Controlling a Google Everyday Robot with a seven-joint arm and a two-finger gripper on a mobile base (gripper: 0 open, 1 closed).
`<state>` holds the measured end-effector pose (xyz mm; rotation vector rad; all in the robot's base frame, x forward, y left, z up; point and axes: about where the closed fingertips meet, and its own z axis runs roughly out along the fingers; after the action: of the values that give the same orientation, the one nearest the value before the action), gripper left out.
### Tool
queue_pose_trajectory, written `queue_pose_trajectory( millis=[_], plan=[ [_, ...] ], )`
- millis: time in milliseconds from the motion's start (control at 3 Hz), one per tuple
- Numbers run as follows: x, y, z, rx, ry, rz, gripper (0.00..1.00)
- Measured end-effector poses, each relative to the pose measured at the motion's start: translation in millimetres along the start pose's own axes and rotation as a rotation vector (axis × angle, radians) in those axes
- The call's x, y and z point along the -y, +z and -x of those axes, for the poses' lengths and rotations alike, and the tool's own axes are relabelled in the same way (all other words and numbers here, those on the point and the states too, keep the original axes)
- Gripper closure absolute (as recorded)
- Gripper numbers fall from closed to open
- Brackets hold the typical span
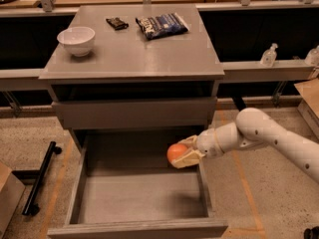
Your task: Pick orange from middle drawer and place on counter
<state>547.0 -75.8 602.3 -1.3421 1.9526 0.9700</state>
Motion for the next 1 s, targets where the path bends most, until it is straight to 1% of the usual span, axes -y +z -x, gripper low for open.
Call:
queue_pose_trajectory(
  millis=[333,667,1000],
  plan=[
    [11.7,-66.9,75.2,-0.001,-0.132,-0.045,1.00],
    [26.1,-134.2,156.6,-0.048,-0.266,-0.134,1.00],
    [36.6,-159.7,183.8,-0.020,-0.302,-0.186,1.00]
  ],
)
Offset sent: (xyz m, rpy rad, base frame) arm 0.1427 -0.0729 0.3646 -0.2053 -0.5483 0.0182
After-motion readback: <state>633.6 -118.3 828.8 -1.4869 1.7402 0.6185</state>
